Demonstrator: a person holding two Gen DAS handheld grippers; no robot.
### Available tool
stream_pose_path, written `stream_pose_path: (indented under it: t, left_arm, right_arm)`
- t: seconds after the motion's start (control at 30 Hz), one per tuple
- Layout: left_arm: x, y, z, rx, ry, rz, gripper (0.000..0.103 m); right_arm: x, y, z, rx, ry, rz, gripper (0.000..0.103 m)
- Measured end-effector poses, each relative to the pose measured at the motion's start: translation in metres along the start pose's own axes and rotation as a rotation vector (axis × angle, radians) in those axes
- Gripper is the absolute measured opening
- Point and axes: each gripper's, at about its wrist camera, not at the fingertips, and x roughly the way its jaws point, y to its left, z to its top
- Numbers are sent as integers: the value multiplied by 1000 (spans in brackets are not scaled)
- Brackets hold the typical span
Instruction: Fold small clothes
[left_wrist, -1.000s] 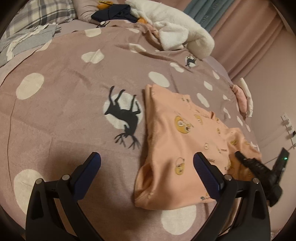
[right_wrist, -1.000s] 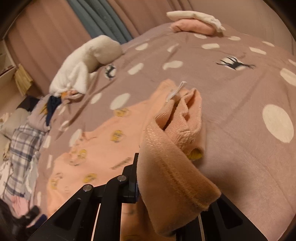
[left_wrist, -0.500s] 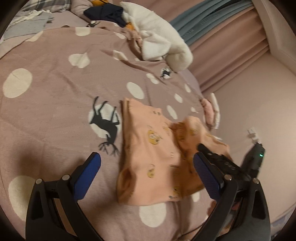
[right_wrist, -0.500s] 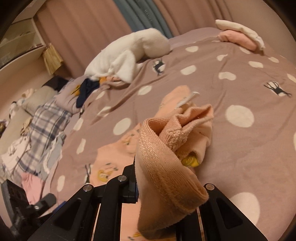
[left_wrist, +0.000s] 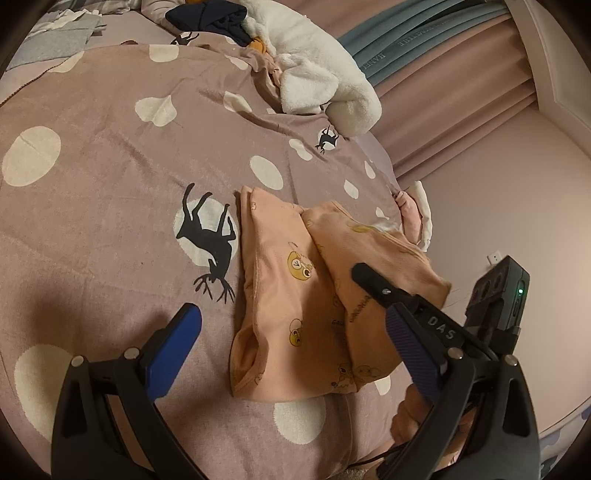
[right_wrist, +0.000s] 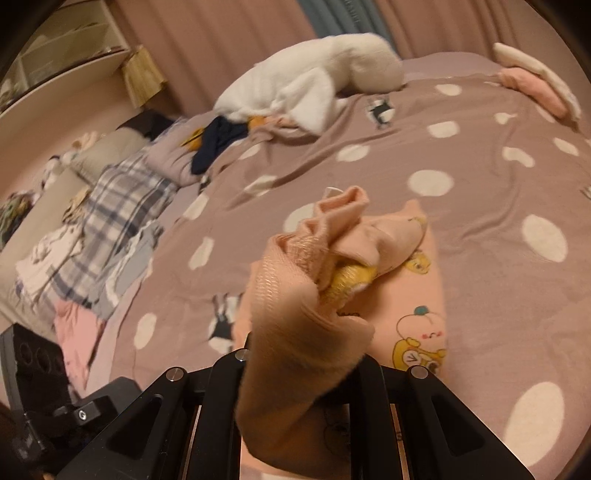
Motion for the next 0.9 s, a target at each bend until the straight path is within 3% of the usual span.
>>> stream_pose_path:
  t: [0.47, 0.63, 0.7, 0.83, 0.9]
  left_arm:
    - [-10, 7, 5, -25, -16, -2, 100]
    - [-13, 12, 8, -43, -23, 9, 100]
    - [-14, 13, 9, -48, -24, 11, 100]
    - [-15, 14, 10, -51, -28, 18, 100]
    - [-16, 14, 11, -51, -28, 13, 100]
  right_arm:
    - [15, 10, -8, -22, 59, 95, 19]
    - [19, 2, -9, 39, 102, 163, 23]
    - [17, 2, -9, 46, 109, 184, 28]
    - [16, 7, -12, 53, 155, 332, 61]
    - [14, 16, -14, 17, 168, 397, 63]
